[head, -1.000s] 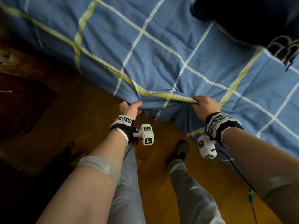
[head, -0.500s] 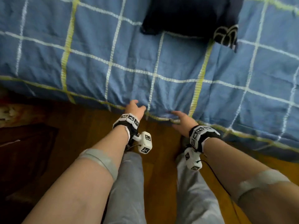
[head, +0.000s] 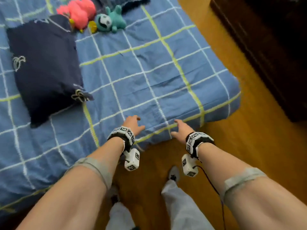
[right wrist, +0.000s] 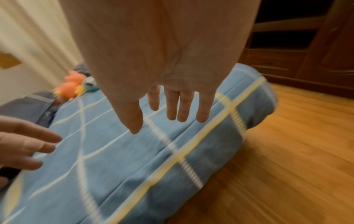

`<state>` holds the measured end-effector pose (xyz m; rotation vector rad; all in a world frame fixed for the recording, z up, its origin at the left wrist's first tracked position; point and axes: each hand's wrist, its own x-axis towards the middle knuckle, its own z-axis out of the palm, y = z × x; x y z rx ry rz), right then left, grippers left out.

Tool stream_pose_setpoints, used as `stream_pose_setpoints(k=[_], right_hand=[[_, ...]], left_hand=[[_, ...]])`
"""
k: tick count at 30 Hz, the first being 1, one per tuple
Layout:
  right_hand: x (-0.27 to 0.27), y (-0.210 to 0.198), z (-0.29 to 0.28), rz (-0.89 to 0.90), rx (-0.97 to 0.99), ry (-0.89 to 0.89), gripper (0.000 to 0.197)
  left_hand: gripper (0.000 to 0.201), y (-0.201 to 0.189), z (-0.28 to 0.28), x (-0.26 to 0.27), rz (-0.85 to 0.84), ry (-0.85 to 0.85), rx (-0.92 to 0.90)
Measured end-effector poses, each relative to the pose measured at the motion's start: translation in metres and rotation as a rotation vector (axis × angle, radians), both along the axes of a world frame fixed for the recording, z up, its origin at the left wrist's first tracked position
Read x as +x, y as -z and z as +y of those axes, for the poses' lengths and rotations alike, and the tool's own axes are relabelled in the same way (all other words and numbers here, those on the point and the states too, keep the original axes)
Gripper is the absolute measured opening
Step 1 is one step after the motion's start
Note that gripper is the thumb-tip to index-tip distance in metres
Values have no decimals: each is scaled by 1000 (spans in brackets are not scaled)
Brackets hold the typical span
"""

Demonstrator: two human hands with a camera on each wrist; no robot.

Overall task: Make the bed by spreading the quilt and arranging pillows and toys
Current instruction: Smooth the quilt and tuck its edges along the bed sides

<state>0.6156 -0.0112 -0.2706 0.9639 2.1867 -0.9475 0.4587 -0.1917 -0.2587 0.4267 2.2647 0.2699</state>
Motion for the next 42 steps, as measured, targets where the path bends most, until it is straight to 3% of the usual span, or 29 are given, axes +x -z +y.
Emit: stream_pose_setpoints(k=[6,10,16,19,21,25,27,28,30,32,35,38,42], right_hand=[[80,-25,163,1,36,269,72],[108,-12,241,-33,5,384,75],[100,46,356,-118,-12,505,79],[90,99,401,-191,-47,507,96],[82,132,423,-200,-21,448,112],[73,197,452,-210,145,159,144],[62,224,468,-170,247,56,139],[54,235,475,-131,254,43,122],[40,246,487,-55,271,44,66],[40,247,497,-72,219,6,35],[66,236,516,-145,62,-121,30],[97,216,541,-217,-9,-282,32],[104,199,575,-236,16,-360,37]], left_hand=[[62,-31,203,50,35,220,39],[76,-16,303,69,-4,296,45],[100,60,424,56,-39,360,-58],[109,108,472,51,-37,412,-138],[118,142,498,49,-46,471,-169],[135,195,523,55,-22,577,-204],[127,211,532,55,83,579,-211],[118,217,535,55,131,576,-204],[92,224,543,53,181,605,-174],[65,227,555,52,123,662,-186],[40,218,567,62,45,652,-243],[30,210,574,93,-11,583,-240],[23,195,585,130,-44,271,-192]])
